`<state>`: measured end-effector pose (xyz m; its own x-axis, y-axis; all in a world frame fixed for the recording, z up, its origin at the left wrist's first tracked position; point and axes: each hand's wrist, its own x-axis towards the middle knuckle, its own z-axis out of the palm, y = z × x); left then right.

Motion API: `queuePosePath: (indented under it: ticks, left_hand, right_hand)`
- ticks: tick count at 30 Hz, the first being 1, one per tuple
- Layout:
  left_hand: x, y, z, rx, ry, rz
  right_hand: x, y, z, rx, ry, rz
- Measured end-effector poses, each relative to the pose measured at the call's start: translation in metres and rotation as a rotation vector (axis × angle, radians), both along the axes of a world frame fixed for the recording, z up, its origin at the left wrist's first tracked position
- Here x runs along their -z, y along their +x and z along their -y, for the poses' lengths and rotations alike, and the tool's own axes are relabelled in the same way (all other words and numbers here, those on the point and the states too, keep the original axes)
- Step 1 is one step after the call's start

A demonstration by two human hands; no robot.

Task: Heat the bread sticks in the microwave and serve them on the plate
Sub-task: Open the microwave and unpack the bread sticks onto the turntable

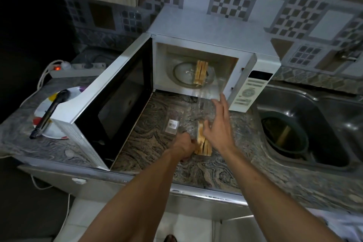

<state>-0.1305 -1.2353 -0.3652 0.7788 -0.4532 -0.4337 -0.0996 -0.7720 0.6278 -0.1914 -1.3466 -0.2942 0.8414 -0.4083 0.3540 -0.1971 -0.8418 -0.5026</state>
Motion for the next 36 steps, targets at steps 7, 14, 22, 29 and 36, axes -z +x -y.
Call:
queuePosePath:
  ticks: [7, 14, 22, 29, 36]
  left_hand:
    - [0.006, 0.005, -0.007, -0.069, -0.113, -0.109]
    - [0.003, 0.013, -0.027, -0.115, -0.141, 0.021]
    - [-0.01, 0.011, -0.029, -0.118, -0.065, 0.212]
    - [-0.001, 0.008, -0.019, -0.096, -0.038, 0.329]
    - [0.014, 0.028, -0.013, 0.024, 0.142, 0.127]
  right_hand:
    - [0.025, 0.012, -0.018, 0.212, 0.033, -0.595]
    - [-0.007, 0.026, -0.013, 0.118, 0.131, -0.527]
    - [-0.045, 0.01, 0.034, 0.125, 0.12, -0.57]
    - [-0.061, 0.013, 0.071, 0.199, 0.119, -0.585]
    - [-0.081, 0.064, 0.084, 0.13, 0.151, -0.485]
